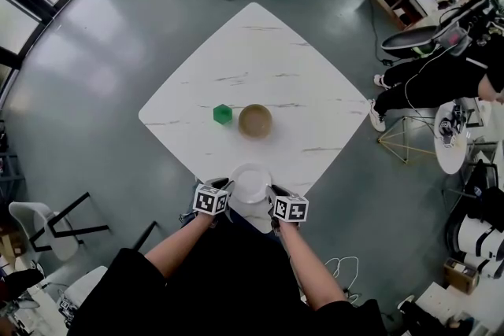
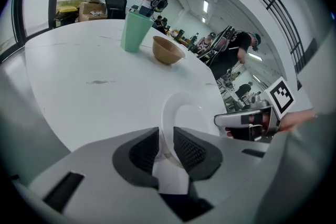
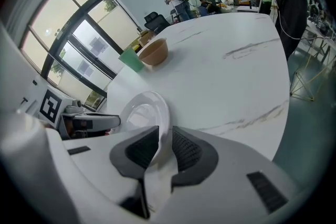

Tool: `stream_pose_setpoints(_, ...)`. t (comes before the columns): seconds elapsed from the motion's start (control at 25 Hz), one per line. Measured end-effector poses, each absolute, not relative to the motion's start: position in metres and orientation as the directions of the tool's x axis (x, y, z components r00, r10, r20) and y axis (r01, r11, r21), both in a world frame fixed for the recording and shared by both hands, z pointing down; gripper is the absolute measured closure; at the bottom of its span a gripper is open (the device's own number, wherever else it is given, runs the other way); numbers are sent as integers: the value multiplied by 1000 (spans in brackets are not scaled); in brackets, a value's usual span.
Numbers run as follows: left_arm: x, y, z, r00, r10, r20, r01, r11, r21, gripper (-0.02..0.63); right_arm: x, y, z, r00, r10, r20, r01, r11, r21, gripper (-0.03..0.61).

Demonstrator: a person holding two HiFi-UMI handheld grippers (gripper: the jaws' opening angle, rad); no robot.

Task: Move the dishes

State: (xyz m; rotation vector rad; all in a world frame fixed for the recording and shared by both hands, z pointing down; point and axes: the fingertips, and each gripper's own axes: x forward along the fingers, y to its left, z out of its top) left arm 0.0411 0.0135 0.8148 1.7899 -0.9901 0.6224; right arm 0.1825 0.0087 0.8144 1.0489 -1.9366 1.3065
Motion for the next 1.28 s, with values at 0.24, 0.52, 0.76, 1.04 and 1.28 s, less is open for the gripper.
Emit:
stream_pose_setpoints(0.24, 42, 11, 816, 550, -351, 758, -835, -215, 506, 534, 180, 4, 817, -540, -280, 793, -841, 207, -500, 488)
stream_pose_setpoints(0.52, 44, 15, 813, 562, -333, 757, -827, -235, 511, 534, 183, 6, 817, -528, -291, 798, -849, 162, -502, 509)
stream_pose_setpoints(0.76, 42, 8, 805, 581, -348, 735, -814, -250, 525, 535, 181, -6, 804, -490, -359, 794, -870, 147, -470, 517)
stream_pose_setpoints(1.04, 15, -5, 796, 576, -367, 730, -816, -205, 541, 556, 157, -22, 793, -488, -370, 790, -871, 154, -466, 519)
stream_pose_setpoints(1.28, -17, -29, 791, 560, -385, 733, -825, -179, 537, 557, 123, -45, 793, -494, -353, 794, -868, 156, -471, 518)
